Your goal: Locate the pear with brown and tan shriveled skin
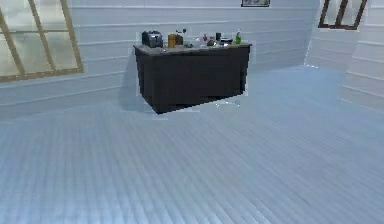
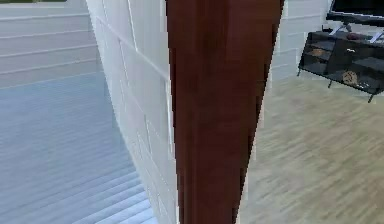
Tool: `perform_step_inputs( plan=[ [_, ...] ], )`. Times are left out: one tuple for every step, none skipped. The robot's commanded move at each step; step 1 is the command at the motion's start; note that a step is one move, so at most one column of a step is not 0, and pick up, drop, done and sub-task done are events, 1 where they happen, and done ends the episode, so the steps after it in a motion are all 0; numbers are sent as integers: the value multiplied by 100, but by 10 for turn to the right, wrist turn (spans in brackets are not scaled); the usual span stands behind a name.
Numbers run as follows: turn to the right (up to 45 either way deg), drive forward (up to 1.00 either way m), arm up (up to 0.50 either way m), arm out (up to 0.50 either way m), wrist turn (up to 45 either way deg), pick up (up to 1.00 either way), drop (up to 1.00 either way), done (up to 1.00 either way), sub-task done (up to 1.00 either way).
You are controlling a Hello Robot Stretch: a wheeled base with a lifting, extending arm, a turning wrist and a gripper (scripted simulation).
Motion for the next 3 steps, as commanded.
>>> perform_step_inputs(
  plan=[
    [0, 100, 0, 0, 0, 0, 0, 0, 0],
    [0, 100, 0, 0, 0, 0, 0, 0, 0],
    [30, 0, 0, 0, 0, 0, 0, 0, 0]
  ],
)
